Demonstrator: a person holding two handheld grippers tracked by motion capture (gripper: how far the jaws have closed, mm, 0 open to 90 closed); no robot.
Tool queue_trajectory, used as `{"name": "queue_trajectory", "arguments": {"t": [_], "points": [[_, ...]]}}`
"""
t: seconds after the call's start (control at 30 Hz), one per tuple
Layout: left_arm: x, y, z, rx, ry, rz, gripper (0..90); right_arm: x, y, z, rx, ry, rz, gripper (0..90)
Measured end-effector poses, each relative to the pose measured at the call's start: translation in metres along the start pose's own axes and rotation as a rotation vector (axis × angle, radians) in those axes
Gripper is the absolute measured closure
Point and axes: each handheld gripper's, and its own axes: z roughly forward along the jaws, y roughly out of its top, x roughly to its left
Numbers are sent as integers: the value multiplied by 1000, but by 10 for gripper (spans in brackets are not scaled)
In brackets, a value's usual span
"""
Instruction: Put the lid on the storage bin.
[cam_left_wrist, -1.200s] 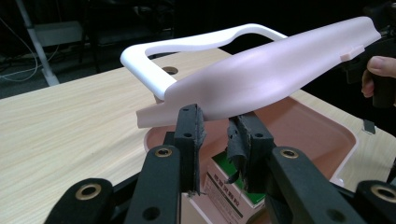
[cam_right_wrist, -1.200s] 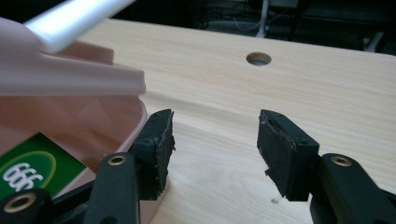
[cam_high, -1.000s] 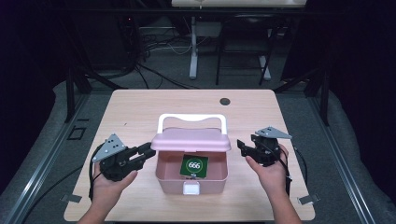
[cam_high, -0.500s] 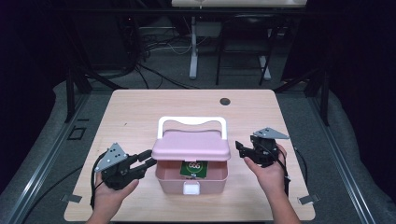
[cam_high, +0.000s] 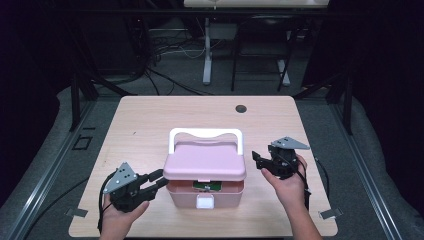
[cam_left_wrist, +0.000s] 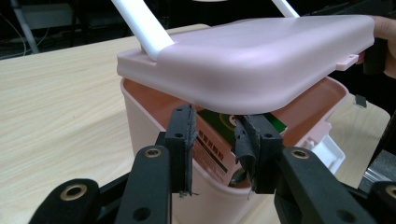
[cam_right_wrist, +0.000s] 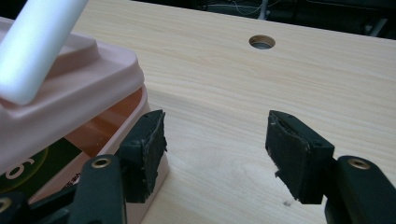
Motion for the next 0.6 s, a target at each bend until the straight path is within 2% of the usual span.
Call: {"name": "queue_trajectory", "arguments": {"t": [0.6], "points": [[-4,-18,-2,48,0,-2,680,0,1,-2,-5,-5,-3,384]]}}
